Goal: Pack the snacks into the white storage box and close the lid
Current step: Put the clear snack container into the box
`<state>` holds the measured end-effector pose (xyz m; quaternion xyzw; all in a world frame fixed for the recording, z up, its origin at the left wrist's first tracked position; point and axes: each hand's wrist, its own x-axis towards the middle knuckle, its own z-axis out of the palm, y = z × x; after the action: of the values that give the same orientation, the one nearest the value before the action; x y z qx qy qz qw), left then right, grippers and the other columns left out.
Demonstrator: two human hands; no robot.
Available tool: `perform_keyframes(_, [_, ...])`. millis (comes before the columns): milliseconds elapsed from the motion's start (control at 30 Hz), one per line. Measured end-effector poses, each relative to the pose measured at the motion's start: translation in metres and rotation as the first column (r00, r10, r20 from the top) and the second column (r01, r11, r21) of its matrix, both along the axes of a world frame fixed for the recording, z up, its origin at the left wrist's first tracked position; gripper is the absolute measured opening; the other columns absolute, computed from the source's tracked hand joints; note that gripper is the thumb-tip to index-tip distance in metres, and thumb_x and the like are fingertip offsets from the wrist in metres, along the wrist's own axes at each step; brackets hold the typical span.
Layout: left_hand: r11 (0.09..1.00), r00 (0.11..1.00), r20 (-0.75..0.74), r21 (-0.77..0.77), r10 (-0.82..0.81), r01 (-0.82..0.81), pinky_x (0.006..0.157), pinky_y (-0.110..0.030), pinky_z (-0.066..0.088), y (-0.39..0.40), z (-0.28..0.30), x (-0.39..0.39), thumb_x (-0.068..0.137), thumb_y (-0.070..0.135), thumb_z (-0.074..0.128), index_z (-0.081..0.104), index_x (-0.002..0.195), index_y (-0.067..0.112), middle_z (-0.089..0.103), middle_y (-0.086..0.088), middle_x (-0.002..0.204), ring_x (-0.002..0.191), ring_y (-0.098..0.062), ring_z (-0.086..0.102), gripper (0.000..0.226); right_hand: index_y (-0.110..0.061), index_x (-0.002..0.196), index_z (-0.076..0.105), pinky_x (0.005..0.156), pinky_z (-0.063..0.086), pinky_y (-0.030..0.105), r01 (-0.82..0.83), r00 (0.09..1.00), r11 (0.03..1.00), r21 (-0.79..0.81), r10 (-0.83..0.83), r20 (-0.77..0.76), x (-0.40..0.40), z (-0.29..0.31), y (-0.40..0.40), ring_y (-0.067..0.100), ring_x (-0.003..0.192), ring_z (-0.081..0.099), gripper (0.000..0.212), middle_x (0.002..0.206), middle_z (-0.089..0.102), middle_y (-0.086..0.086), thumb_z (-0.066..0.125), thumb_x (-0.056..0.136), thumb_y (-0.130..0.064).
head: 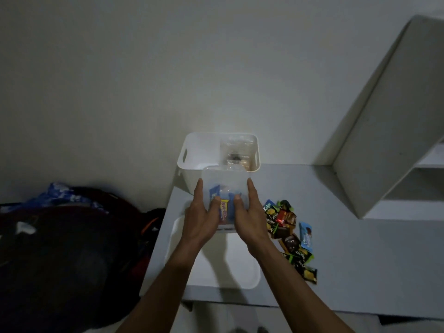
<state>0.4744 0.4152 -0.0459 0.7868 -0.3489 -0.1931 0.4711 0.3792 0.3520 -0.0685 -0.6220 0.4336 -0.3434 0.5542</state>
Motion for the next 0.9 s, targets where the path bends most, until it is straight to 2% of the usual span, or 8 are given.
perform_keyframes(33, [1.0, 1.0, -0.008, -0.009, 0.002, -0.002, 0.059, 0.004, 0.037, -0.004, 0.004, 0.009, 0.101, 0.032, 0.044, 0.017, 0.152, 0.029, 0.046, -0.003, 0.145, 0.105, -0.004, 0.045, 0.058, -0.046, 0.152, 0.018, 0.097, 0.054, 0.044, 0.008, 1.0, 1.0, -0.009, -0.008, -0.002, 0.01, 0.003, -0.005, 0.018, 0.125, 0.055, 0.055, 0.15, 0.044, -0.004, 0.043, 0.102, -0.042])
perform_keyframes(133, [1.0, 1.0, -0.01, -0.024, 0.01, -0.01, 0.082, -0.009, 0.035, -0.026, 0.019, 0.04, 0.101, 0.033, 0.046, 0.018, 0.153, 0.03, 0.043, 0.0, 0.149, 0.12, -0.013, 0.05, 0.059, -0.049, 0.15, 0.019, 0.097, 0.054, 0.045, 0.028, 0.999, 0.998, -0.058, -0.03, -0.024, 0.04, 0.014, -0.029, 0.021, 0.12, 0.058, 0.056, 0.146, 0.049, -0.003, 0.043, 0.099, -0.046])
perform_keyframes(200, [0.999, 1.0, -0.008, -0.033, 0.012, -0.013, 0.09, -0.013, 0.03, -0.05, 0.028, 0.066, 0.099, 0.03, 0.05, 0.02, 0.153, 0.029, 0.039, 0.002, 0.152, 0.132, -0.018, 0.044, 0.062, -0.047, 0.151, 0.018, 0.099, 0.052, 0.046, 0.037, 0.999, 0.998, -0.059, -0.038, -0.024, 0.062, 0.024, -0.051, 0.023, 0.121, 0.057, 0.057, 0.147, 0.047, -0.001, 0.043, 0.099, -0.046])
perform_keyframes(300, [0.999, 1.0, 0.015, -0.042, 0.013, -0.013, 0.103, -0.022, 0.034, -0.091, 0.034, 0.11, 0.094, 0.03, 0.057, 0.026, 0.152, 0.029, 0.04, 0.002, 0.152, 0.134, -0.019, 0.044, 0.066, -0.043, 0.153, 0.019, 0.103, 0.05, 0.045, 0.064, 0.998, 0.997, -0.042, -0.063, 0.023, 0.098, 0.036, -0.087, 0.023, 0.127, 0.053, 0.058, 0.152, 0.042, 0.001, 0.044, 0.1, -0.04])
perform_keyframes(400, [0.999, 0.999, -0.034, -0.045, 0.001, -0.003, 0.103, -0.026, 0.04, -0.133, 0.032, 0.15, 0.091, 0.03, 0.06, 0.028, 0.15, 0.032, 0.043, 0.003, 0.149, 0.13, -0.019, 0.048, 0.067, -0.039, 0.154, 0.019, 0.102, 0.05, 0.043, 0.079, 0.997, 0.996, -0.027, -0.078, 0.022, 0.132, 0.042, -0.126, 0.023, 0.124, 0.055, 0.058, 0.149, 0.045, 0.003, 0.044, 0.102, -0.037])
perform_keyframes(533, [1.0, 0.988, -0.155, -0.006, -0.018, 0.017, 0.098, -0.041, 0.051, -0.183, 0.014, 0.195, 0.09, 0.026, 0.062, 0.03, 0.147, 0.036, 0.048, -0.004, 0.144, 0.121, -0.024, 0.055, 0.066, -0.037, 0.154, 0.017, 0.105, 0.047, 0.048, 0.051, 0.998, 0.999, 0.017, -0.05, -0.032, 0.17, 0.027, -0.172, 0.026, 0.127, 0.052, 0.059, 0.15, 0.043, 0.003, 0.044, 0.102, -0.037])
perform_keyframes(733, [0.992, 0.959, -0.282, 0.127, 0.013, 0.024, 0.098, -0.047, 0.05, -0.223, -0.044, 0.237, 0.086, 0.016, 0.068, 0.031, 0.145, 0.027, 0.053, -0.012, 0.135, 0.115, -0.03, 0.058, 0.071, -0.025, 0.154, 0.02, 0.11, 0.042, 0.05, -0.03, 0.992, 0.99, 0.136, 0.047, -0.118, 0.205, -0.025, -0.216, 0.028, 0.135, 0.044, 0.058, 0.154, 0.035, 0.006, 0.046, 0.103, -0.025])
perform_keyframes(900, [0.969, 0.953, -0.303, 0.241, 0.015, 0.061, 0.097, -0.05, 0.05, -0.242, -0.099, 0.26, 0.061, 0.029, 0.069, 0.028, 0.144, 0.025, 0.049, -0.015, 0.135, 0.114, -0.032, 0.058, 0.092, -0.022, 0.147, 0.025, 0.101, 0.05, 0.051, -0.061, 0.984, 0.962, 0.268, 0.103, -0.146, 0.221, -0.064, -0.235, 0.03, 0.122, 0.055, 0.058, 0.141, 0.047, 0.01, 0.055, 0.098, -0.018])
